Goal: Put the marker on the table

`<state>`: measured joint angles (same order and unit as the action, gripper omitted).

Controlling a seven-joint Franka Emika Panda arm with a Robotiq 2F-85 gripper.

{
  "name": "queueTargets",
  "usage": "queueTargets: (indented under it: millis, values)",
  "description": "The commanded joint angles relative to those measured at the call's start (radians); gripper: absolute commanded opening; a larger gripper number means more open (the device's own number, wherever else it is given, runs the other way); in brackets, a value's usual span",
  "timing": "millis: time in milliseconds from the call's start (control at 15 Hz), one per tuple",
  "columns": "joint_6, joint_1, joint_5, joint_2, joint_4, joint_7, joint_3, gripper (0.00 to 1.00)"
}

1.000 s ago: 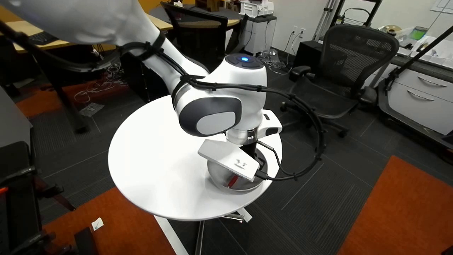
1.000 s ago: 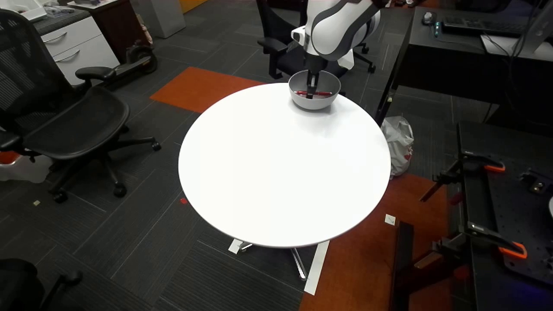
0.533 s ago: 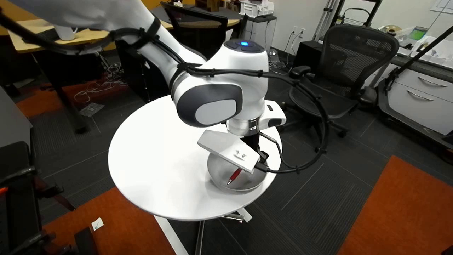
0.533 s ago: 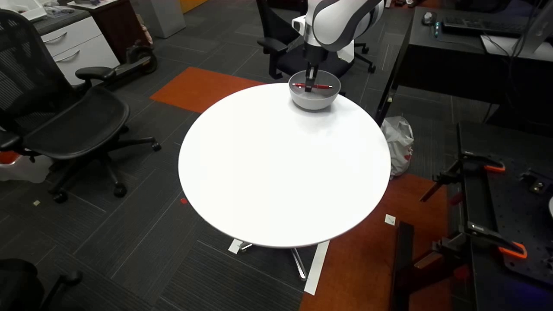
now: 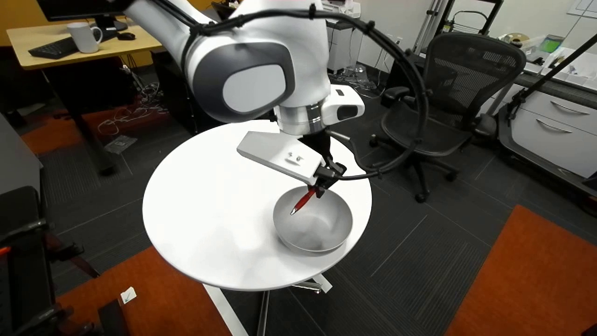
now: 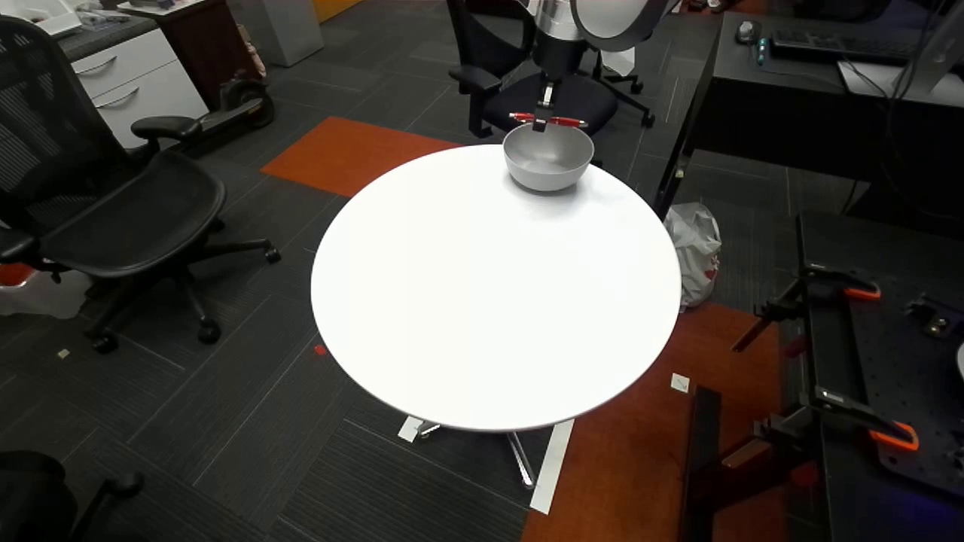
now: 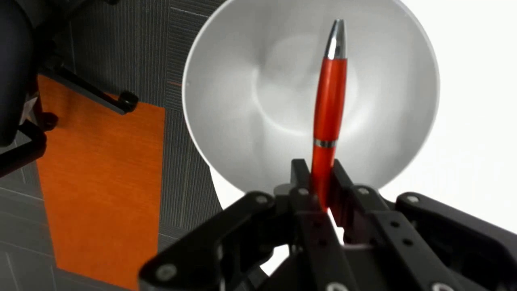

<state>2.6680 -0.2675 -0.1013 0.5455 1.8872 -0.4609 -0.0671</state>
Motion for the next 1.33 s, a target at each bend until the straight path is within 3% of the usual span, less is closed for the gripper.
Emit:
queueTargets:
  millis: [0, 333, 800, 1267]
  values:
    - [0.067, 0.056, -0.062, -0.104, 0.121, 0.068, -0.019, 0.04]
    - [0.1, 0.083, -0.047, -0.142, 0.186, 0.02, 0.063, 0.04]
    - [0.091, 0.09, 0.005, -0.096, 0.197, -0.052, 0.202, 0.04]
    - [0.149, 0.077, 0.012, 0.016, 0.21, -0.063, 0.238, 0.04]
